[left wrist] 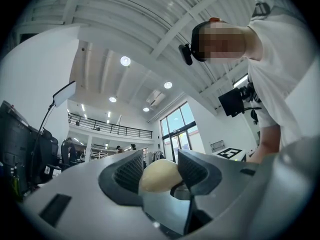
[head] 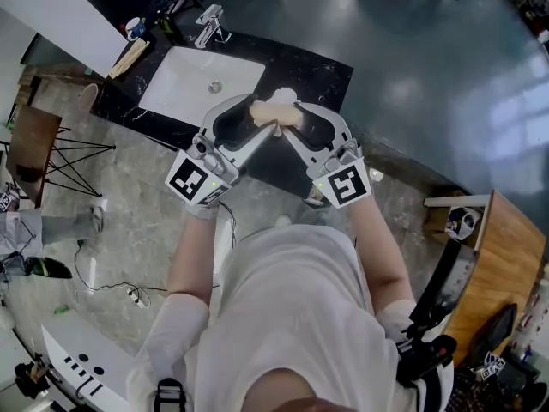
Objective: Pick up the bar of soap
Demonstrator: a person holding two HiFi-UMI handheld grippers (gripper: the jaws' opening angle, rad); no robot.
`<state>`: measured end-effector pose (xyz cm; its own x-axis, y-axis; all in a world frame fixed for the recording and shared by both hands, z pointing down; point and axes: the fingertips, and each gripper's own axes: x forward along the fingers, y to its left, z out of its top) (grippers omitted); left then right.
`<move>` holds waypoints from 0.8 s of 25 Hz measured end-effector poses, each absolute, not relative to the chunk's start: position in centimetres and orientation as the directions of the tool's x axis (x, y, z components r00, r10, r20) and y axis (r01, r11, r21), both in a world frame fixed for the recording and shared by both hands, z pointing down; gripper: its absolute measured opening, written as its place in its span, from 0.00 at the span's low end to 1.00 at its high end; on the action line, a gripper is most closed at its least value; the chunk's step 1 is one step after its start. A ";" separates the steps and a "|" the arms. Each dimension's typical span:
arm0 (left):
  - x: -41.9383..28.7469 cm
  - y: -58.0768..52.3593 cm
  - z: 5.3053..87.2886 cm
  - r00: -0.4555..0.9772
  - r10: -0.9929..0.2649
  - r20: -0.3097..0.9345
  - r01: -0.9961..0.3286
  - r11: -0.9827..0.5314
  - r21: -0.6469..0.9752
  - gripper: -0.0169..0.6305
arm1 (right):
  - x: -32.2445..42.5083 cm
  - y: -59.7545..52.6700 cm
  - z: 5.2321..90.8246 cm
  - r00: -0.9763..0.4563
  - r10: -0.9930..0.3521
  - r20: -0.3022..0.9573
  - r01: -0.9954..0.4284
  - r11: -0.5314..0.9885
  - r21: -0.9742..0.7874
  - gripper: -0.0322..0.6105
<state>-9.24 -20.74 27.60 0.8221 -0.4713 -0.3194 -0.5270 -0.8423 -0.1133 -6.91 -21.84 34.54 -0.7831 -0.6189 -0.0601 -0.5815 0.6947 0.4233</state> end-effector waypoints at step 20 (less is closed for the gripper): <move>-7.9 -20.3 27.9 0.827 -0.474 -0.303 -0.523 -0.846 -0.105 0.33 | -5.6 -21.4 34.6 -0.770 -0.635 -0.058 -0.596 0.685 0.419 0.31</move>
